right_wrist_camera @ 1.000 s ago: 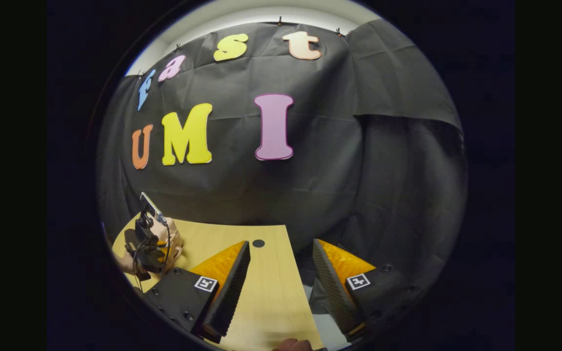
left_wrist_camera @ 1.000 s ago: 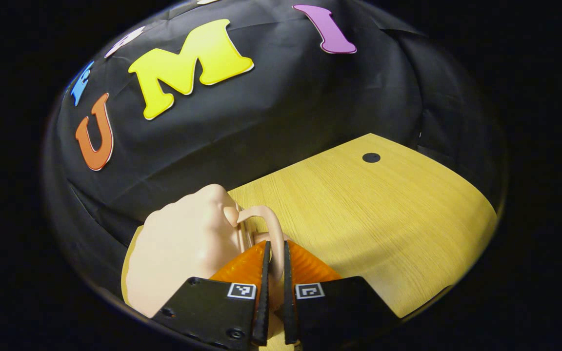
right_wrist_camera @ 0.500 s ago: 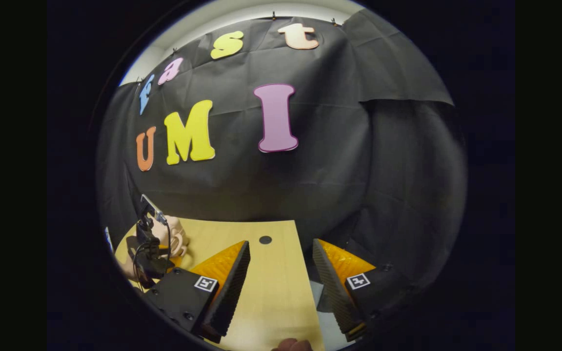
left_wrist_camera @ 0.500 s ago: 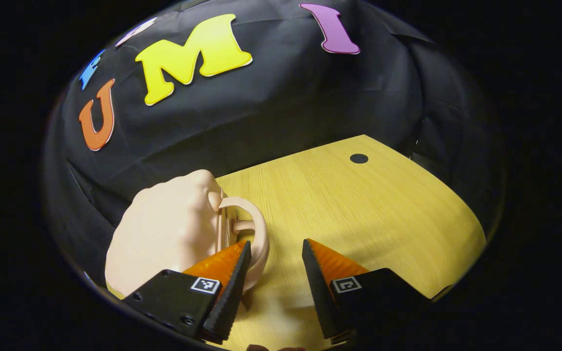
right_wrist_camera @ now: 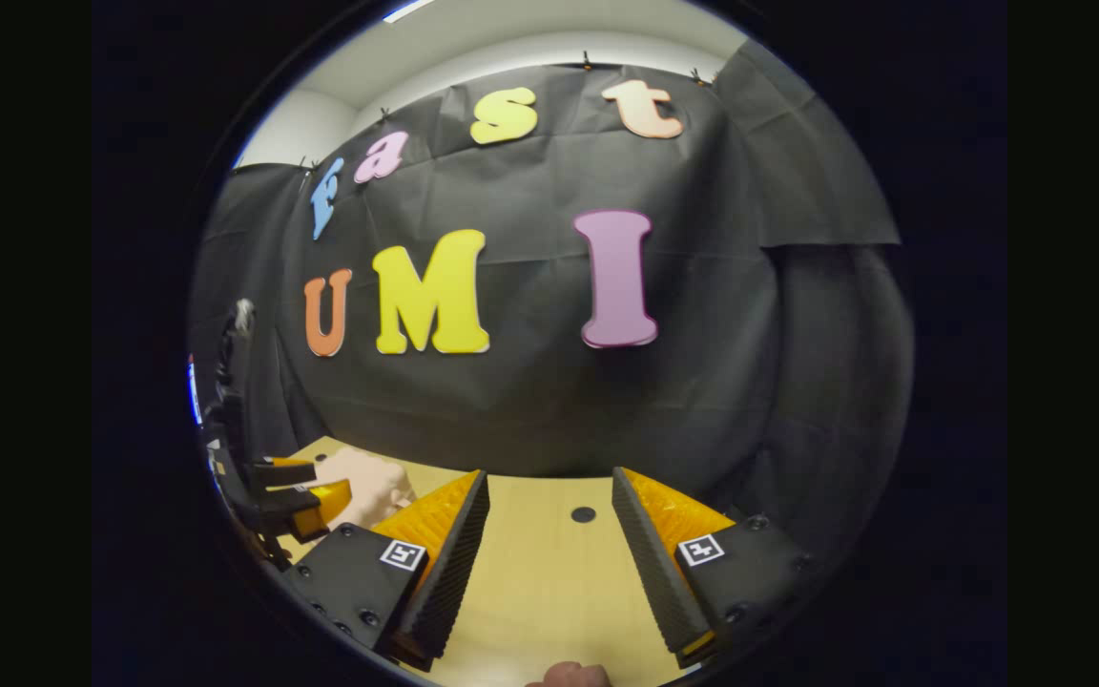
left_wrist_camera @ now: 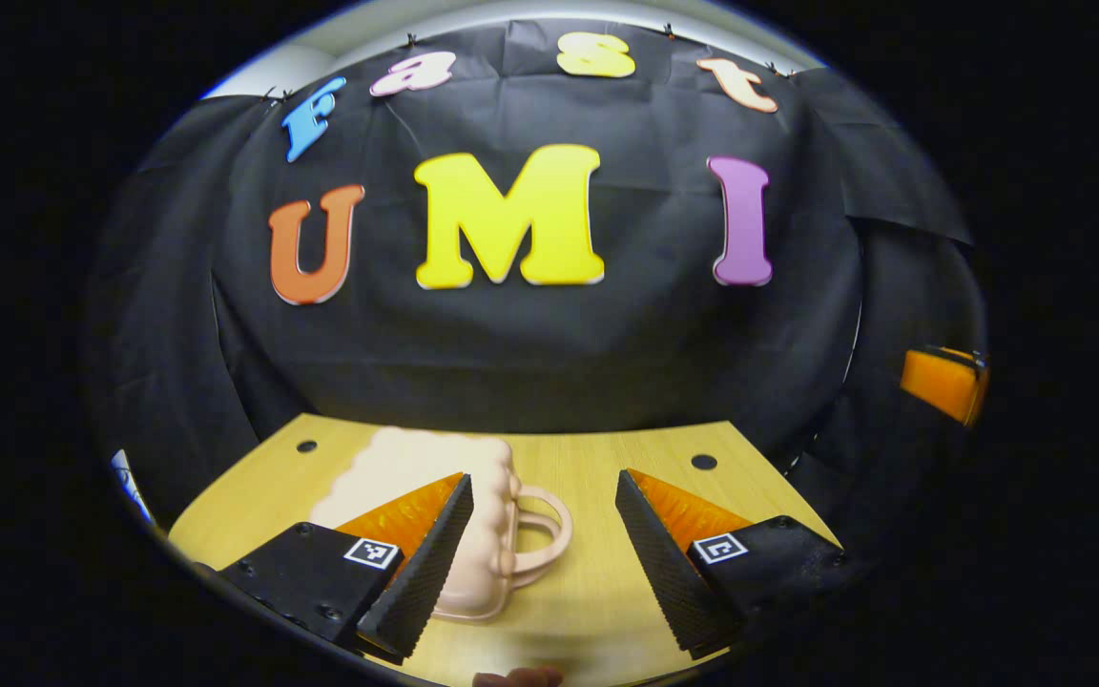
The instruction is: First open the suitcase, pack the skin care products into it, and then close the suitcase.
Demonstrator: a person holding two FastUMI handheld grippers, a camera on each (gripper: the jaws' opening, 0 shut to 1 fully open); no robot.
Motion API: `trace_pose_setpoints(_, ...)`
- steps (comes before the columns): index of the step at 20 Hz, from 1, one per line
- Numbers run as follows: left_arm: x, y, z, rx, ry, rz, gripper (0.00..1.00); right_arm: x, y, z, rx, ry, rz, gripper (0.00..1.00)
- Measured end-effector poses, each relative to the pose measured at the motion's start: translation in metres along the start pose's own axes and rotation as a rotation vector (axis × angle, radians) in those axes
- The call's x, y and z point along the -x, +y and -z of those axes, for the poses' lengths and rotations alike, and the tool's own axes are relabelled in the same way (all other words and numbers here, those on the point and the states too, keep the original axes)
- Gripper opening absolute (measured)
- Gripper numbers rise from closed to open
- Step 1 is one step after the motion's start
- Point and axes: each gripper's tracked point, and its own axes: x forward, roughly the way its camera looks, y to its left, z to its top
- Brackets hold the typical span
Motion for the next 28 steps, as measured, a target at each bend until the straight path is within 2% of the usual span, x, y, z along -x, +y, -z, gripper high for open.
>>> trace_pose_setpoints(2,0.024,0.028,-0.029,-0.005,-0.084,-0.032,0.96,0.007,0.037,-0.019,-0.010,-0.043,-0.007,0.78)
trace_pose_setpoints(6,0.059,0.054,-0.059,0.033,-0.185,0.004,0.96,0.029,0.094,-0.035,0.043,-0.120,0.018,0.77)
trace_pose_setpoints(10,0.075,0.077,-0.054,0.043,-0.191,0.056,0.96,0.049,0.132,-0.033,0.062,-0.146,0.059,0.78)
trace_pose_setpoints(13,0.083,0.092,-0.053,0.043,-0.183,0.055,0.96,0.058,0.152,-0.032,0.066,-0.148,0.059,0.77)
trace_pose_setpoints(18,0.087,0.092,-0.048,0.064,-0.177,0.064,0.96,0.057,0.156,-0.035,0.065,-0.148,0.076,0.80)
trace_pose_setpoints(19,0.087,0.091,-0.049,0.057,-0.180,0.067,0.96,0.056,0.156,-0.034,0.063,-0.147,0.077,0.77)
trace_pose_setpoints(20,0.087,0.092,-0.050,0.051,-0.180,0.064,0.92,0.056,0.155,-0.034,0.061,-0.143,0.077,0.78)
trace_pose_setpoints(21,0.088,0.092,-0.050,0.051,-0.180,0.066,0.96,0.057,0.155,-0.034,0.062,-0.139,0.077,0.78)
trace_pose_setpoints(24,0.088,0.090,-0.051,0.053,-0.183,0.067,0.96,0.055,0.150,-0.035,0.062,-0.142,0.081,0.78)
trace_pose_setpoints(25,0.087,0.090,-0.052,0.054,-0.183,0.066,0.92,0.054,0.150,-0.034,0.061,-0.140,0.080,0.78)
trace_pose_setpoints(26,0.087,0.090,-0.052,0.053,-0.179,0.066,0.96,0.054,0.149,-0.034,0.059,-0.137,0.079,0.78)
trace_pose_setpoints(28,0.087,0.088,-0.052,0.051,-0.177,0.065,0.96,0.053,0.148,-0.035,0.057,-0.137,0.077,0.78)
